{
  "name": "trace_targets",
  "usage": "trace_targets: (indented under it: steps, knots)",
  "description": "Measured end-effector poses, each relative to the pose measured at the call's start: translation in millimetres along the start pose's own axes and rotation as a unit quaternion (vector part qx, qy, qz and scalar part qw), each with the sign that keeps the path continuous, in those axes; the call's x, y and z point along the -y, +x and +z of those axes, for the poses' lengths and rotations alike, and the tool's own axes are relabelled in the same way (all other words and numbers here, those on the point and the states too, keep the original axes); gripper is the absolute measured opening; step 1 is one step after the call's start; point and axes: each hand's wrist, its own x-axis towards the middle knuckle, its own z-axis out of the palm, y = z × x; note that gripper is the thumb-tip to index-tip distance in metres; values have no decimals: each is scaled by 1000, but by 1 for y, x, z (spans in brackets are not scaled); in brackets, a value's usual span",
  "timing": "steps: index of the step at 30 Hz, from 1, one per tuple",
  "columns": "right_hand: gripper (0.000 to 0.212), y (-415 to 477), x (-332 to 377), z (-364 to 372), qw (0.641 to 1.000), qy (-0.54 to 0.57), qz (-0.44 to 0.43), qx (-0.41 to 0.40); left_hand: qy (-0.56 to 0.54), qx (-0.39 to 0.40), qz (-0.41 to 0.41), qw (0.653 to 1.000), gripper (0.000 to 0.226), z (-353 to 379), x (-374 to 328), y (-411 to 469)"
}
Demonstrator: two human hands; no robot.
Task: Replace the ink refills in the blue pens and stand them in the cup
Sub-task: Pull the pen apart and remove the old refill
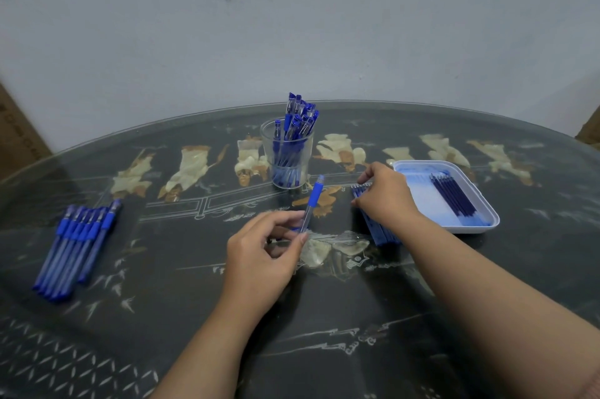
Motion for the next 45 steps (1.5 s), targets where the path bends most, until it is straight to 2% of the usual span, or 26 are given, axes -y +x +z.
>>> trace_targets:
  steps: [15, 27, 39, 45]
  knots:
    - [19, 2, -1, 5, 1000, 24, -1, -7, -4, -3, -12, 1000, 30, 0, 1, 0]
    - [26, 2, 0, 6, 1000, 23, -3, -13, -20, -4, -23, 1000, 30, 1, -1, 1]
    - [16, -4, 3, 4, 1000, 27, -8, 3, -17, -1, -21, 1000, 30, 0, -1, 0]
    - [19, -6, 3, 3, 1000, 18, 5, -3, -10, -1, -17, 1000, 30, 0, 0, 0]
